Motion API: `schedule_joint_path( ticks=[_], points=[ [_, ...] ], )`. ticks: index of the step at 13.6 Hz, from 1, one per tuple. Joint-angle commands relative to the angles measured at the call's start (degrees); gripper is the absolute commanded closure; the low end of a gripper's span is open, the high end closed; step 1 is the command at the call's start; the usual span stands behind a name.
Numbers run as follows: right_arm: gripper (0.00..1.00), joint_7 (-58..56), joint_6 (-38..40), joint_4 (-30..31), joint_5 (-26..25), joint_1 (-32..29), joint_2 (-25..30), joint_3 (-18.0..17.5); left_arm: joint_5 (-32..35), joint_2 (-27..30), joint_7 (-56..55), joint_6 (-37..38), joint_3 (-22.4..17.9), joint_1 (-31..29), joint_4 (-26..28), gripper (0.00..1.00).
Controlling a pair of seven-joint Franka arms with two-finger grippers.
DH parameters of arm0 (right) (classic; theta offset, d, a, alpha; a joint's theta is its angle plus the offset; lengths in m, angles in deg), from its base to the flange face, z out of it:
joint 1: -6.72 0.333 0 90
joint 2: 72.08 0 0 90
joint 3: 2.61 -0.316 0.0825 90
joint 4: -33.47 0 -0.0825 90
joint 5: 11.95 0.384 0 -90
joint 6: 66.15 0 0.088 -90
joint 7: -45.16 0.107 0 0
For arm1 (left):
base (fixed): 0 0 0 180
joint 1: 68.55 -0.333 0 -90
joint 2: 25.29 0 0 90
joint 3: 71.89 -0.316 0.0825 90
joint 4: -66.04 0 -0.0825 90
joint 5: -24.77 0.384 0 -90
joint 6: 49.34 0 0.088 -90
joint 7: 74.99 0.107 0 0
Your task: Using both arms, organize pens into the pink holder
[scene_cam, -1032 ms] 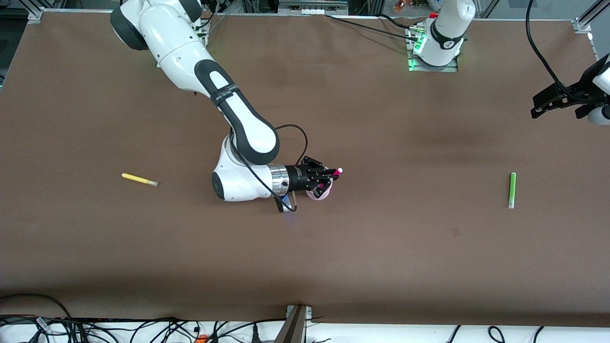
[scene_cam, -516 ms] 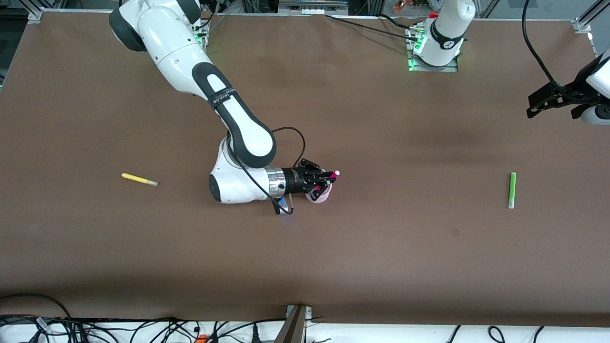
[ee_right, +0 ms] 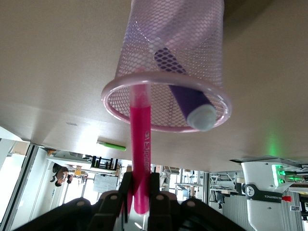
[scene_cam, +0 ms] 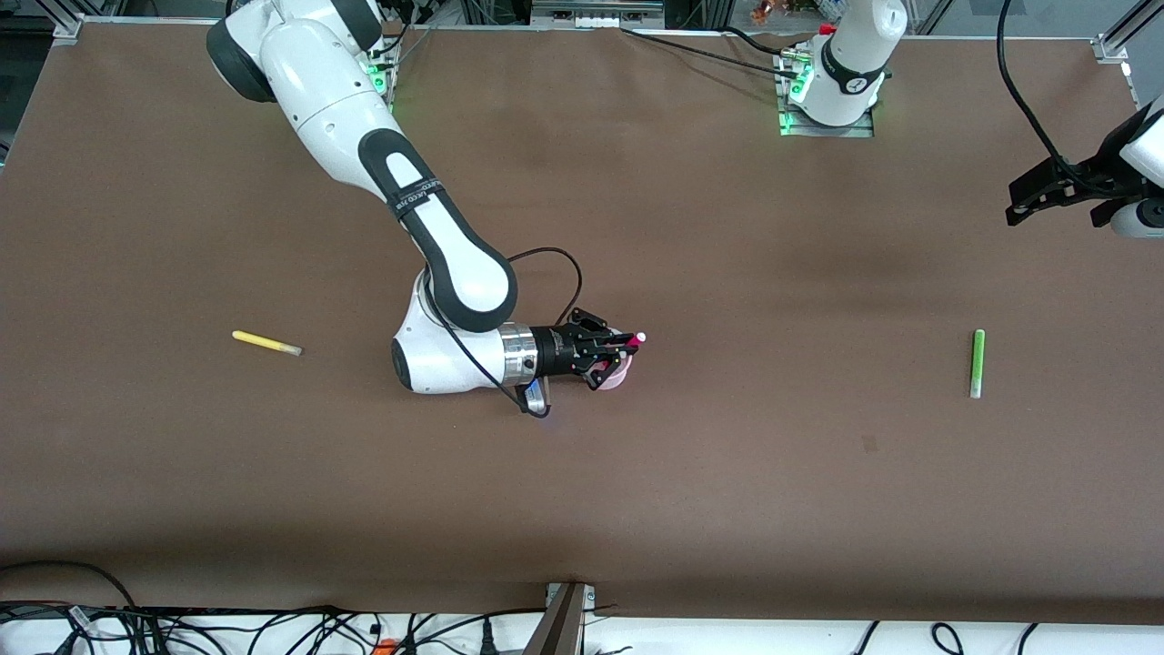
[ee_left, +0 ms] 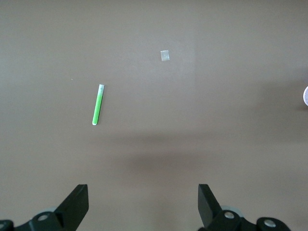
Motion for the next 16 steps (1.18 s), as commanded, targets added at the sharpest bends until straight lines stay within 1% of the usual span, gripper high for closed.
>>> schedule_joint_path(
  ticks=[1,4,5,6,7,8,9,10,11,12,14,16],
  points=[
    [0.96,-2.6,0.7,0.4,1.4,-0.7,-0.4,-0.3,0.3,0.5,-0.3,0.6,0.1,-0.2,-0.4,0.0],
    [0.81,-2.4,0.7,0.4,1.4,-0.8,-0.4,-0.4,0.3,0.5,-0.3,0.7,0.1,-0.3,-0.4,0.0],
    [0.67,-2.3,0.8,0.3,1.4,-0.9,-0.3,-0.5,0.3,0.5,-0.3,0.7,0.1,-0.3,-0.4,0.0],
    [0.45,-2.3,0.9,0.3,1.4,-1.0,-0.1,-0.5,0.3,0.5,-0.4,0.7,0.2,-0.2,-0.4,0.0],
    [0.35,-2.1,1.1,0.1,1.3,-1.2,0.1,-0.5,0.3,0.6,-0.4,1.4,0.3,-0.2,-0.4,0.0],
    [0.29,-1.9,1.9,-0.1,1.2,-1.3,0.2,-0.5,0.3,0.7,-0.4,2.0,0.3,-0.2,-0.4,0.0],
    [0.26,-1.9,2.9,-0.2,1.2,-1.5,0.5,-0.3,0.3,0.7,-0.4,2.1,0.3,-0.1,-0.4,0.0],
    [0.22,-1.9,3.6,-0.2,1.1,-2.2,0.8,-0.3,0.2,0.7,-0.4,2.1,0.3,0.0,-0.5,0.0],
    [0.15,-2.0,4.2,-0.2,0.8,-2.3,1.3,-0.1,0.3,0.7,-0.4,2.2,0.3,0.1,-0.5,0.0],
    [0.08,-2.1,5.5,-0.2,-0.7,-2.5,2.2,0.2,0.2,0.7,-0.4,2.2,0.3,0.2,-0.5,0.0],
    [0.01,-2.2,6.8,-0.2,-5.5,-3.6,3.7,0.4,0.2,0.7,-0.4,2.2,0.1,-0.1,-0.5,0.0],
    [0.01,-3.0,7.2,0.3,-11.5,-3.5,6.4,0.4,0.2,0.6,-0.3,2.2,0.1,-0.2,-0.5,0.0]
  ],
)
